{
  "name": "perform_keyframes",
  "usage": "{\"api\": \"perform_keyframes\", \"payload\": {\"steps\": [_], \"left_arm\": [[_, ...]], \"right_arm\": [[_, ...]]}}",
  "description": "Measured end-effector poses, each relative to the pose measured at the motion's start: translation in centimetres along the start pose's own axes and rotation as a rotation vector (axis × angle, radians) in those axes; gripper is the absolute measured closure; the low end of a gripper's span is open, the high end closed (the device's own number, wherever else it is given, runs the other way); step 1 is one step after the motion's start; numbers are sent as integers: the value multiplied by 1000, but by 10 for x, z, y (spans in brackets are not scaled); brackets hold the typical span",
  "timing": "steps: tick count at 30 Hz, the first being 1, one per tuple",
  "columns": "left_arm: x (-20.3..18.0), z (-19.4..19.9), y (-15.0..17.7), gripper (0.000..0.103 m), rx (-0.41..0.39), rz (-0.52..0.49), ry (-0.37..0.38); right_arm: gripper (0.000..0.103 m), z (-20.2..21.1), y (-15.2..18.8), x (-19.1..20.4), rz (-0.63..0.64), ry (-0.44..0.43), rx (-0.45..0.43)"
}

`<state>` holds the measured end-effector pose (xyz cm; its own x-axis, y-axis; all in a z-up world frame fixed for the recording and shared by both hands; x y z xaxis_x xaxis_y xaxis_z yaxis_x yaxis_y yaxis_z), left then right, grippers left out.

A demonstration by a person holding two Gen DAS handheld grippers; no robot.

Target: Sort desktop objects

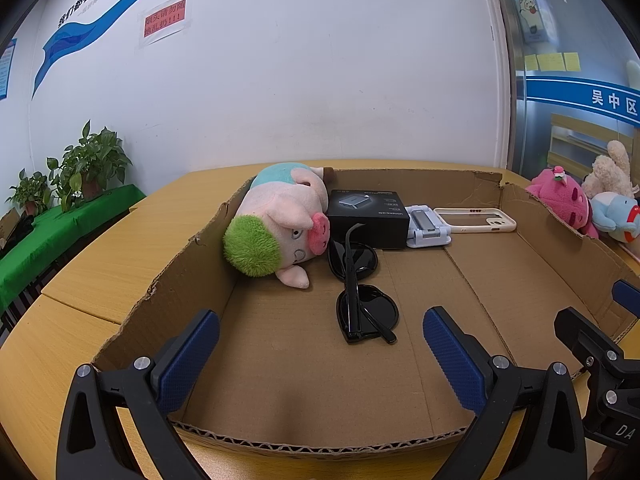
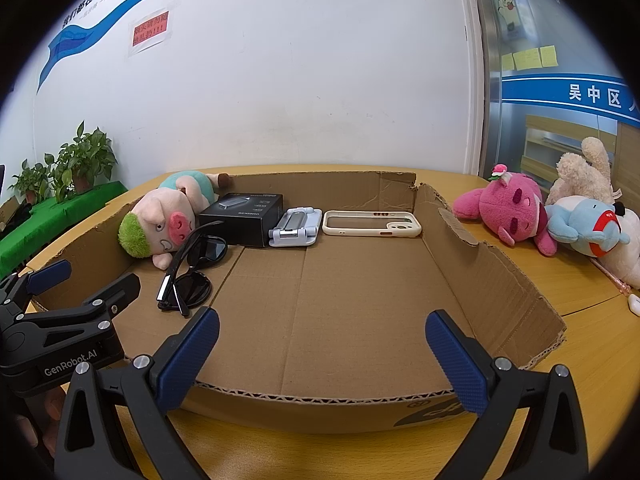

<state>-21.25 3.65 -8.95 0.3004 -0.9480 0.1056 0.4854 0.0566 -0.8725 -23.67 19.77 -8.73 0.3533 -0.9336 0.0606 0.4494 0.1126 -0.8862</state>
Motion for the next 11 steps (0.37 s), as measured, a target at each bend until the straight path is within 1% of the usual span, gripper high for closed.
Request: {"api": "perform_keyframes", "payload": {"steps": [11], "left_arm": [[0, 0, 1, 0, -1, 1, 3]], "right_arm": [[0, 0, 0, -1, 0, -2, -1]]}}
Point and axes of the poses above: each gripper's, at about its wrist camera, not at the fingertips, and z roughly against the way its jaws point, x to its left, y to its underside, the point moved 7 cm from there along -z, roughly the way its jaws point, and after that the axes turned 7 degrees about -y, right-handed, at the moved point
